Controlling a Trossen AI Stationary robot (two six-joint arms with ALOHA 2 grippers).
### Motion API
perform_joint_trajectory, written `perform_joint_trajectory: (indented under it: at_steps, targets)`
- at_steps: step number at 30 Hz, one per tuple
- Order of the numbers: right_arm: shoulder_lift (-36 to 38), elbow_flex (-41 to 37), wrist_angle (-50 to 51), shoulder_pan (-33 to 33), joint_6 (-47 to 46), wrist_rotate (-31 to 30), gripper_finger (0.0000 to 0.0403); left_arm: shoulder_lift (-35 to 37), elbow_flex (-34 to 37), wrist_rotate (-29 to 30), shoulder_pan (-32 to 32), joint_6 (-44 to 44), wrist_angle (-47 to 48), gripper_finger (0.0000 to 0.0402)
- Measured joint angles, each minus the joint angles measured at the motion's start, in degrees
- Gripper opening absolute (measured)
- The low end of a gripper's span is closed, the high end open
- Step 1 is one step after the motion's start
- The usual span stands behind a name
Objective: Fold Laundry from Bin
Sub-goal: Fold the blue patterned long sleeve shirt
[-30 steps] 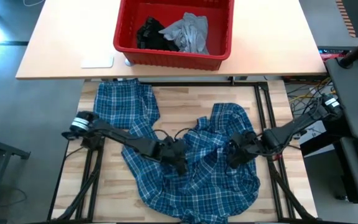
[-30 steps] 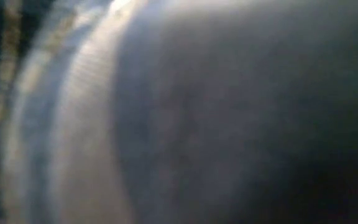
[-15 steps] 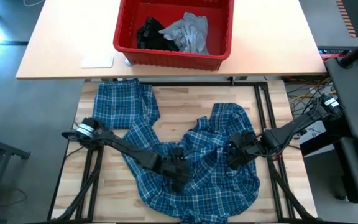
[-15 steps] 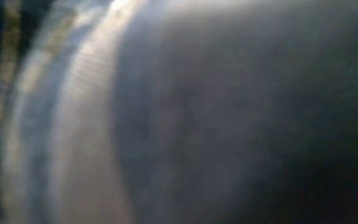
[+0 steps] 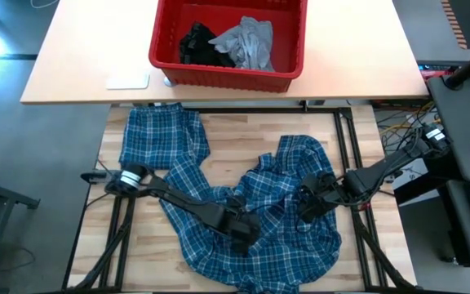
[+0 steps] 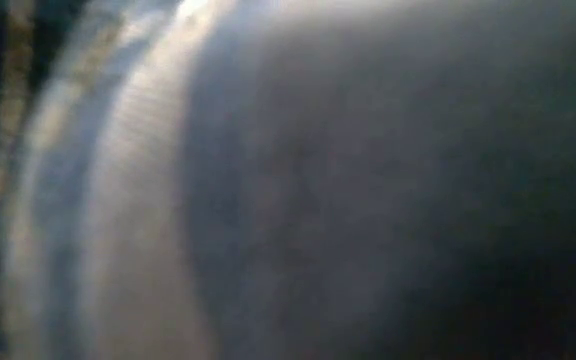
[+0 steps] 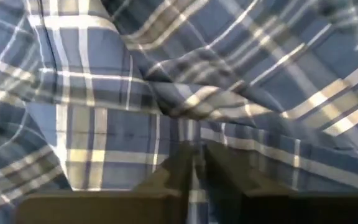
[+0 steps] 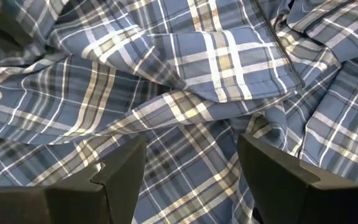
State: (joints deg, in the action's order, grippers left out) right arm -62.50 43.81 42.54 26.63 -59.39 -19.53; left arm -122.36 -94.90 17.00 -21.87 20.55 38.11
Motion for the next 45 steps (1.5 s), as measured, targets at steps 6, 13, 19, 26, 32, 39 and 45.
perform_joint_trajectory:
  at_steps: [6, 13, 19, 26, 32, 39, 45]
  targets:
    - [0.0, 0.0, -0.2, 0.1, -0.6, 0.0, 0.0247, 0.2, -4.5, 0.5, 0.0, -1.3, 4.4, 0.0006]
    - [0.0, 0.0, -1.4, 0.1, 0.0, -0.5, 0.0247, 3.4, -12.0, 3.6, 0.0, -3.7, 11.4, 0.0001]
    - [0.0, 0.0, -1.4, 0.1, 0.0, -1.5, 0.0247, 5.7, -16.2, 8.3, 0.2, -3.5, 18.5, 0.0000]
    - [0.0, 0.0, -1.8, 0.1, 0.6, -1.6, 0.0247, 7.7, -20.4, 13.4, 0.4, 0.0, 26.0, 0.0000]
    - [0.0, 0.0, -2.7, 0.1, 1.6, -2.1, 0.0247, 8.3, -19.9, 12.3, 0.2, 0.0, 25.8, 0.0000]
    - [0.0, 0.0, -3.1, 0.1, 1.8, -4.6, 0.0247, 8.2, -16.6, 9.6, 0.2, 3.9, 24.3, 0.0000]
    - [-0.1, 0.0, -5.6, 0.1, 5.2, -7.7, 0.0247, 8.2, -14.0, 3.0, 0.2, 10.4, 25.0, 0.0034]
